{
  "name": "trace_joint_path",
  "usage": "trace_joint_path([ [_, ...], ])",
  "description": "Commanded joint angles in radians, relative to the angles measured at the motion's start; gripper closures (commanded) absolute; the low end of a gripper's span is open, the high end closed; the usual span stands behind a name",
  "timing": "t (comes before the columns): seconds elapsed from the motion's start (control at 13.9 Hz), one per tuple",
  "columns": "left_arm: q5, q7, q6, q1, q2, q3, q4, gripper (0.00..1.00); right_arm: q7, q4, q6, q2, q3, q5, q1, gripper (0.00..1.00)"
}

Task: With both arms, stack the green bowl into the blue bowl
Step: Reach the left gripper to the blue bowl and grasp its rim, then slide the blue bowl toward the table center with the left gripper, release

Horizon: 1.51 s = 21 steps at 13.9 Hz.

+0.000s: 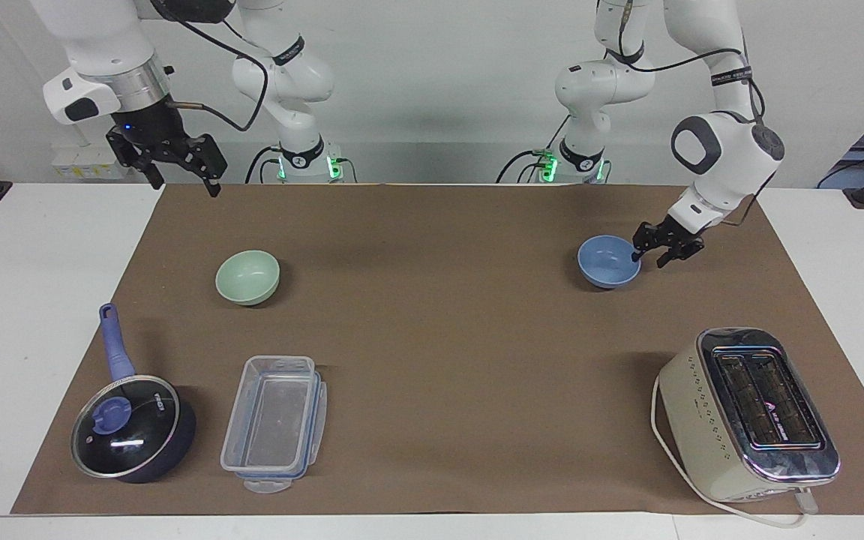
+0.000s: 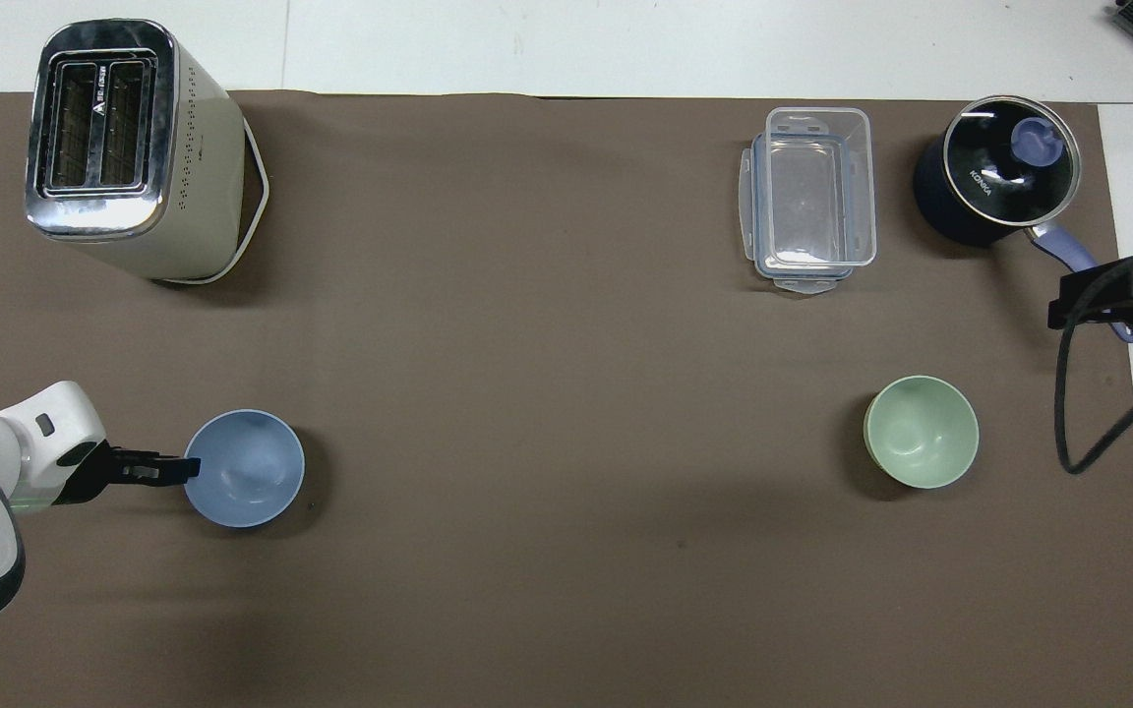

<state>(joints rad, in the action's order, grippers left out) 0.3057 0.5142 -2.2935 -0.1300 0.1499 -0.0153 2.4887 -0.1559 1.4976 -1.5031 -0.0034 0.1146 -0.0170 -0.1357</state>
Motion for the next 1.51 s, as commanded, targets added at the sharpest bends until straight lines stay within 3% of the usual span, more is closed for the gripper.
trace_joint_path([
  [0.0, 0.023, 0.010, -0.023, 0.016, 0.010, 0.012, 0.012, 1.00, -0.011, 0.024, -0.020, -0.018, 0.003, 0.022, -0.008, 0.00],
  [0.22, 0.038, 0.009, -0.009, 0.004, 0.011, 0.012, -0.002, 1.00, -0.011, 0.024, -0.020, -0.018, 0.003, 0.022, -0.008, 0.00],
  [0.58, 0.039, -0.101, 0.210, 0.013, 0.045, 0.011, -0.151, 1.00, -0.011, 0.024, -0.020, -0.018, 0.003, 0.022, -0.008, 0.00],
  [0.72, 0.039, -0.141, 0.232, 0.027, 0.045, -0.006, -0.177, 1.00, -0.011, 0.024, -0.020, -0.018, 0.003, 0.022, -0.008, 0.00],
  [1.22, 0.050, -0.589, 0.100, 0.395, 0.034, -0.017, -0.176, 1.00, -0.011, 0.024, -0.020, -0.018, 0.003, 0.022, -0.008, 0.00],
  [1.44, 0.050, -0.754, -0.036, 0.574, -0.030, -0.017, -0.151, 1.00, -0.011, 0.024, -0.020, -0.018, 0.003, 0.022, -0.008, 0.00],
])
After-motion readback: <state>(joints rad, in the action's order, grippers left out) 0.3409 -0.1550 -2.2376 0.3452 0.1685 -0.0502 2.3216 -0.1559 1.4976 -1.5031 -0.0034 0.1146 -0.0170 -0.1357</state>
